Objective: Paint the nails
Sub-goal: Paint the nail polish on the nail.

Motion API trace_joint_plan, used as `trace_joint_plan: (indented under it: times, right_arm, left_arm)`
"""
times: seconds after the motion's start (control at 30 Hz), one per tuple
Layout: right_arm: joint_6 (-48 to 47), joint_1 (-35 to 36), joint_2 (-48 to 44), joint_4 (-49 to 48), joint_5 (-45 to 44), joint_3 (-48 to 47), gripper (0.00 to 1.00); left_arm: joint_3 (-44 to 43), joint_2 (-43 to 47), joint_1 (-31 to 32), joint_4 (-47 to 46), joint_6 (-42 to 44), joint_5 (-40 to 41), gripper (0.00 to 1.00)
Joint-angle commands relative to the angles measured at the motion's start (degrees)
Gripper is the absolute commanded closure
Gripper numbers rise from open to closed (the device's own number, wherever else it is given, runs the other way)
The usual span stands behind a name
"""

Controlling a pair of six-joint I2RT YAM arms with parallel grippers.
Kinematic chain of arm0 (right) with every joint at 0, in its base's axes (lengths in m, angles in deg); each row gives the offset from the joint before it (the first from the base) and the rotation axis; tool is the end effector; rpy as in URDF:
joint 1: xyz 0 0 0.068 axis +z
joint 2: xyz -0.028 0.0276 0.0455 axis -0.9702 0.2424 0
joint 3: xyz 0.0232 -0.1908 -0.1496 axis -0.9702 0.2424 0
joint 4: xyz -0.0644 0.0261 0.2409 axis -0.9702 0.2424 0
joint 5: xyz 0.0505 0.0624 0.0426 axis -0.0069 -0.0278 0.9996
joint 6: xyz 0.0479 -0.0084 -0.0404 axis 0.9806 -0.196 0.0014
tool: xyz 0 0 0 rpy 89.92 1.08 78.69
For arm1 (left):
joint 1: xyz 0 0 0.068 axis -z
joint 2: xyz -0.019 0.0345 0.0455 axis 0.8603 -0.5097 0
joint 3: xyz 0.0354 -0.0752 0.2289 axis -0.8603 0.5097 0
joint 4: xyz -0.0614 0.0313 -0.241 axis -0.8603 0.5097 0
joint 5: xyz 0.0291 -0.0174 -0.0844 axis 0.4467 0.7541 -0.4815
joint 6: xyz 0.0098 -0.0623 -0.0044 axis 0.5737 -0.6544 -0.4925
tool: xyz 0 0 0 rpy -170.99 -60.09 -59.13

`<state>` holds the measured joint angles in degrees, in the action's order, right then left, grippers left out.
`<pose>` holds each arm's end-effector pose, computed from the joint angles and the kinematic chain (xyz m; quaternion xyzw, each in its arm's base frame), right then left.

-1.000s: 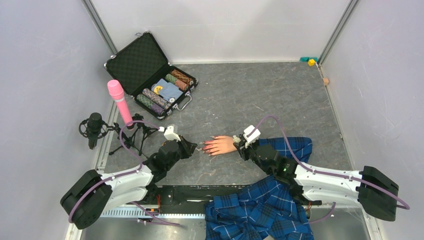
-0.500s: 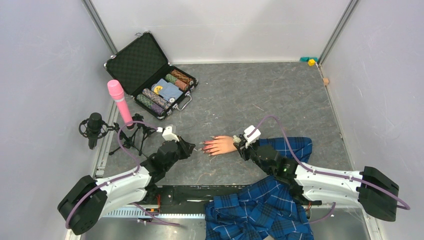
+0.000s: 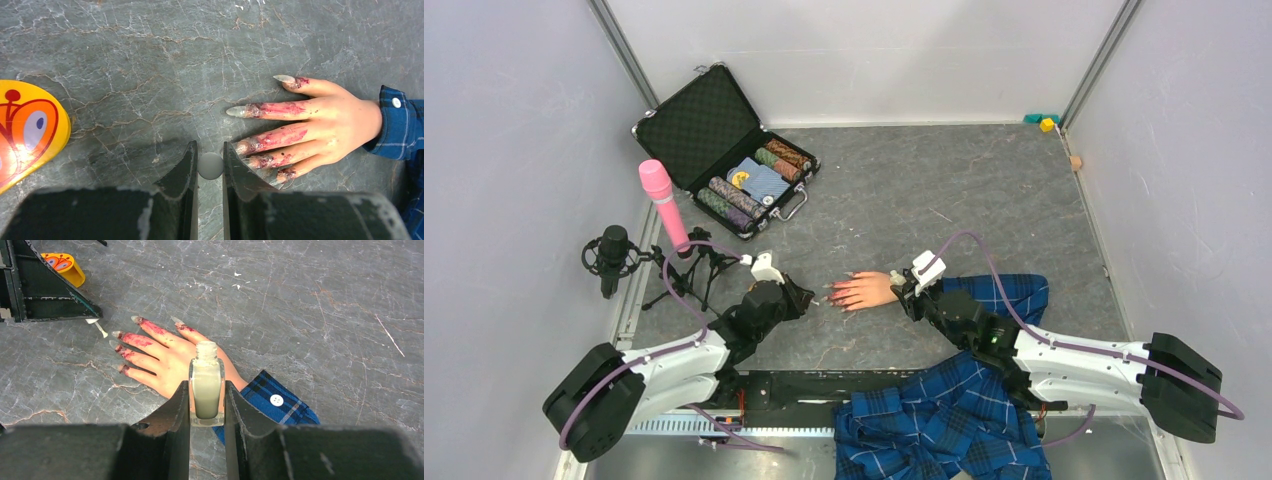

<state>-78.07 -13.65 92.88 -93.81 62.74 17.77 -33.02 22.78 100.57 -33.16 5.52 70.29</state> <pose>0.1180 0.1816 0.1753 -0.2316 0.7520 0.2100 0.5803 0.1511 -0.1162 0.1072 -0.0970 0.8552 -0.2630 0.4359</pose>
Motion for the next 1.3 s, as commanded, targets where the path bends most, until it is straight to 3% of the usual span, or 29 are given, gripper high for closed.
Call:
trace_joint_plan:
  times: [0.0, 1.27]
  right_arm:
    - [0.5, -0.2, -0.8, -3.2, -0.4, 0.1, 1.0]
    - [0.6, -0.2, -0.3, -3.9, -0.5, 0.7, 1.0]
  left_arm:
    - [-2.1, -0.5, -0.3, -3.7, 2.1, 0.4, 0.98]
    - [-2.8, -4.3, -0.3, -8.6, 2.2, -1.1, 0.98]
